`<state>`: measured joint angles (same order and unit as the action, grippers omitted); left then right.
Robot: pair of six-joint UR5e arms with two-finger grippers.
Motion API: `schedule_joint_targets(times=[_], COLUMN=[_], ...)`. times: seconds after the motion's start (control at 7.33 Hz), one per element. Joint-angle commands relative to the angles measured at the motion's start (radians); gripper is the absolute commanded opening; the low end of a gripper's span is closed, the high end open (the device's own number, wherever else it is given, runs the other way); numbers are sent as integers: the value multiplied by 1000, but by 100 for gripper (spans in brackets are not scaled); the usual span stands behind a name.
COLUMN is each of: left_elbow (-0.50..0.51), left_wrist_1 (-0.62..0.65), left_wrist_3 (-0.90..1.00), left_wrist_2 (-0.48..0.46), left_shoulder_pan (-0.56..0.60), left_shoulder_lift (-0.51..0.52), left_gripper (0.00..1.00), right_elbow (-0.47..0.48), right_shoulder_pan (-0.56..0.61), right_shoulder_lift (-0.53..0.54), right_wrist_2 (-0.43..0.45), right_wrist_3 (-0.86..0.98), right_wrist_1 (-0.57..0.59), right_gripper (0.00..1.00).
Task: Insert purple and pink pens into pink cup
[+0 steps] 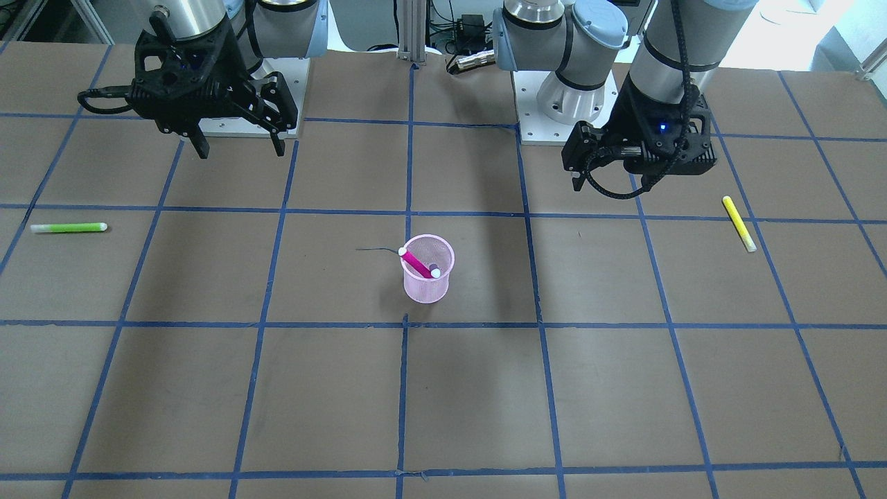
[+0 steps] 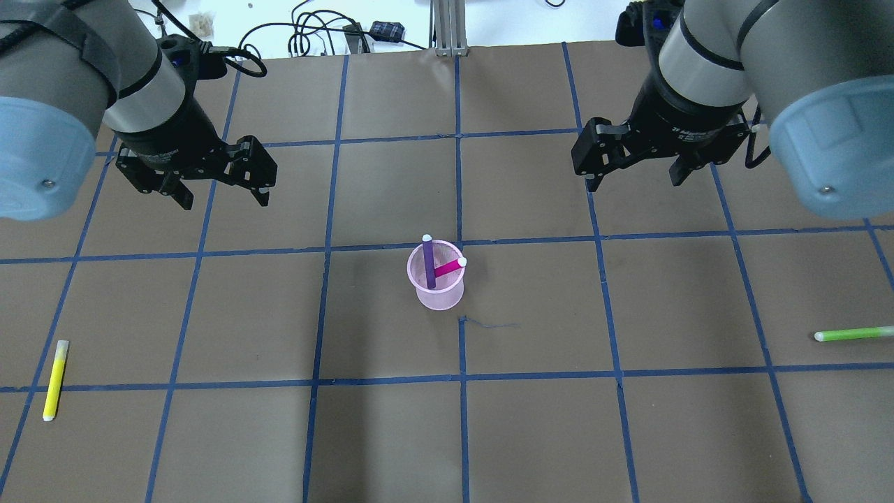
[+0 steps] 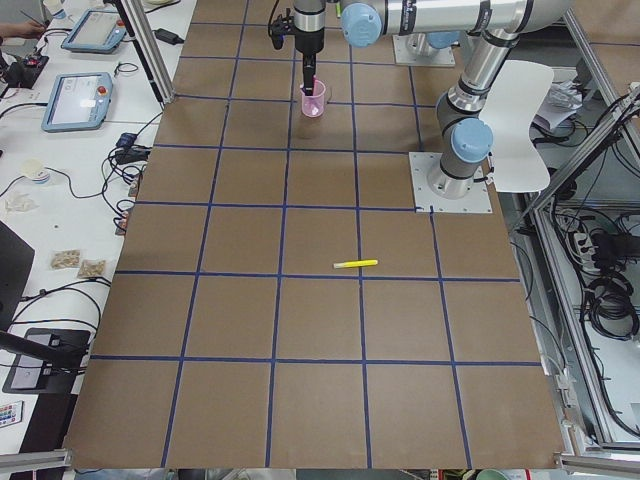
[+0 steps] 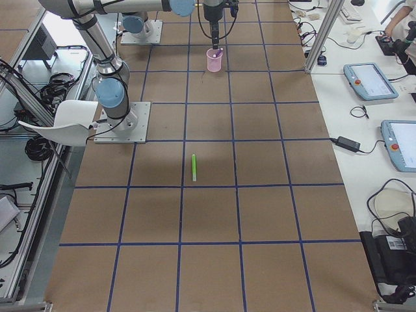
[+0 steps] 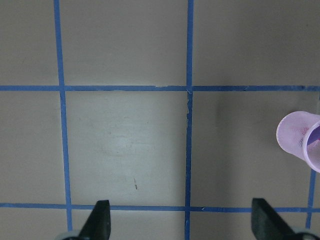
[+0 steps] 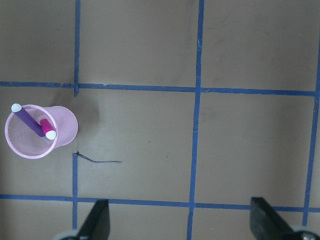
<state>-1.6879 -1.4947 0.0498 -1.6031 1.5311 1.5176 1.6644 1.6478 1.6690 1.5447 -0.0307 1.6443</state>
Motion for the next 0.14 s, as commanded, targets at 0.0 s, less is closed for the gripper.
schedule_joint_targets(times=[0.0], left_elbow=[0], left_wrist_1=[-3], left_wrist_3=[7], left_wrist_2=[18], left_shoulder_pan=[-3], left_shoulder_lift=[-7], left_gripper=[100], right_elbow=[0], right_shoulder_pan=[0], right_shoulder_lift=[0], right_wrist_2=[0], right_wrist_3=[0], right_wrist_1=[0], right_gripper=[100])
